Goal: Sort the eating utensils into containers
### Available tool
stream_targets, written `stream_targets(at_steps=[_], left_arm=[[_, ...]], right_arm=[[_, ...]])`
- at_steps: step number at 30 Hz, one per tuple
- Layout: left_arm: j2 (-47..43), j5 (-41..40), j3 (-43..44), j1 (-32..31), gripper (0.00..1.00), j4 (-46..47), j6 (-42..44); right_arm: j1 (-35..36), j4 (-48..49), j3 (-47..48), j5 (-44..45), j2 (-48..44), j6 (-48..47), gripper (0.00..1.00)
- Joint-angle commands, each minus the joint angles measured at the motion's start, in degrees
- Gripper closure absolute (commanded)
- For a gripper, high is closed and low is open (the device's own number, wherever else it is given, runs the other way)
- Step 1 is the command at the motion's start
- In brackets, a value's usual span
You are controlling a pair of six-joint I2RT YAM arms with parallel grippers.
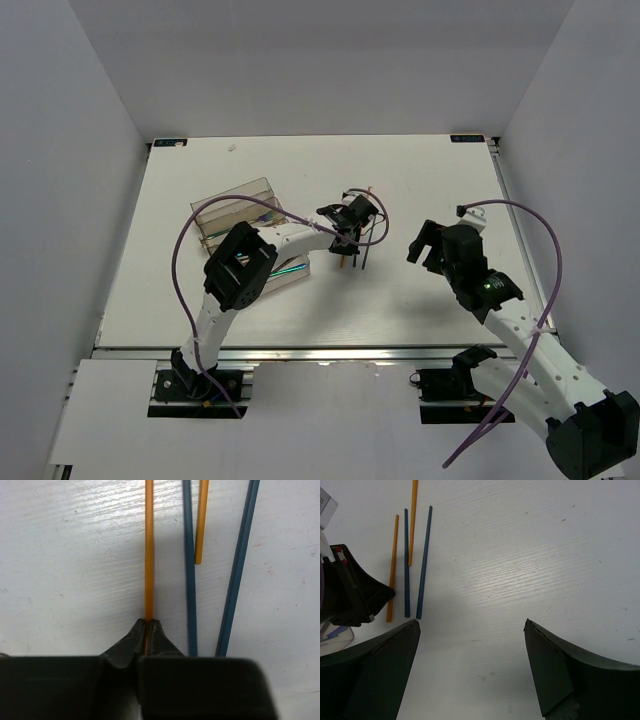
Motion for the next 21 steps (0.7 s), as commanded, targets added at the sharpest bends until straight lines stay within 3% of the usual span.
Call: stream_targets(at_steps=[1,11,21], left_arm=[[2.35,2.05,-4.45,-0.62,1.0,-3.62,-0.03],[-3.89,-5.05,-2.87,-0.62,1.0,-4.06,-0.55],[-13.91,-10.42,-5.07,-0.62,1.0,3.58,-0.12]], right_arm=[[-0.12,1.34,0.18,-0.08,-1.29,-0.44,0.11],[-0.21,2.56,-0.34,-1.83,-2.44,-0.79,0.11],[-0.12,2.83,-0.26,-2.27,-3.4,-1.58,0.11]])
